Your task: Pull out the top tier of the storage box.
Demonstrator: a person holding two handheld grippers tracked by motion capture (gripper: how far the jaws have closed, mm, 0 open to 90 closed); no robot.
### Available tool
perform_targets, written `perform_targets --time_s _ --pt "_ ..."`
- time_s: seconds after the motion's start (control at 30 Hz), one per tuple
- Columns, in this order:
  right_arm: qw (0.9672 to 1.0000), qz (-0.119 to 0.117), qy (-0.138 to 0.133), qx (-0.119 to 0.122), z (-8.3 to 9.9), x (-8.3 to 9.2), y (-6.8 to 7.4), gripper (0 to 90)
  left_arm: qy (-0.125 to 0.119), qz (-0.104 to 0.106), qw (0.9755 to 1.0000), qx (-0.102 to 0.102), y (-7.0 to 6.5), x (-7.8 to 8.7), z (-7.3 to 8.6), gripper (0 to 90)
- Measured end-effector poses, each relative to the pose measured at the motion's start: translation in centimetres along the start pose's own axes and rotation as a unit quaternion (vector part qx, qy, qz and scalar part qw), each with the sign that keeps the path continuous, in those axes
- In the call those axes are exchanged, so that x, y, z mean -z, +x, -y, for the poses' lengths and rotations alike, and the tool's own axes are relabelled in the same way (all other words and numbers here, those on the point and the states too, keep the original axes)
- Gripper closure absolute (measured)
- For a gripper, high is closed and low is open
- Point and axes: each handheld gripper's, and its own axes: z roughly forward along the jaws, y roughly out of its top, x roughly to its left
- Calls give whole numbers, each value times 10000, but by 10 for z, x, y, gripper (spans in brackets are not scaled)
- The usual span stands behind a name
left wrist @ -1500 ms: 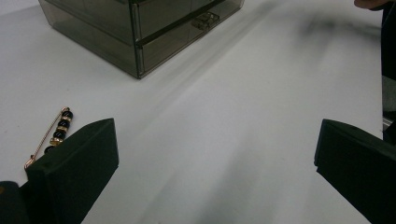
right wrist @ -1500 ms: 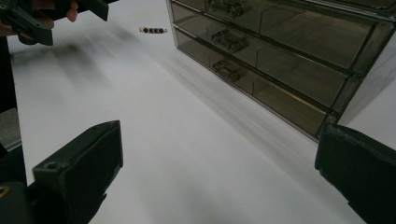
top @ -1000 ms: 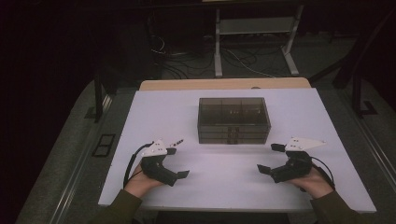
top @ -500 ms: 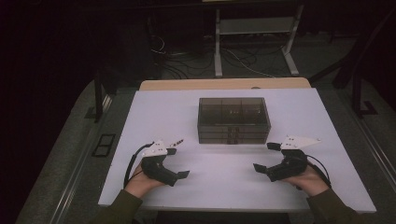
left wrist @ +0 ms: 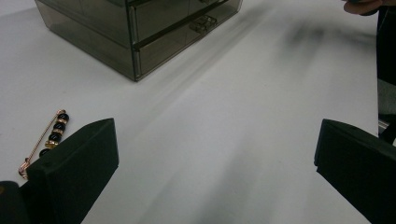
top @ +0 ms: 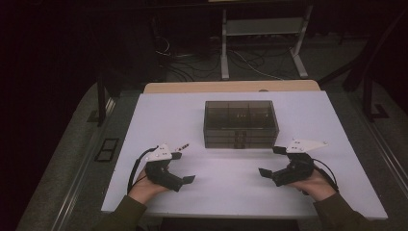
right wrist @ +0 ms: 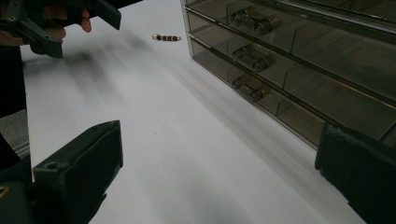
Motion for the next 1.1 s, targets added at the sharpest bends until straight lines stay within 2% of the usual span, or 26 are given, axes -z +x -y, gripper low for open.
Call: perform_targets --time_s 1.1 --pt "10000 -10 -18 -34 -7 -11 0 4 17 20 10000 3 -1 -2 0 0"
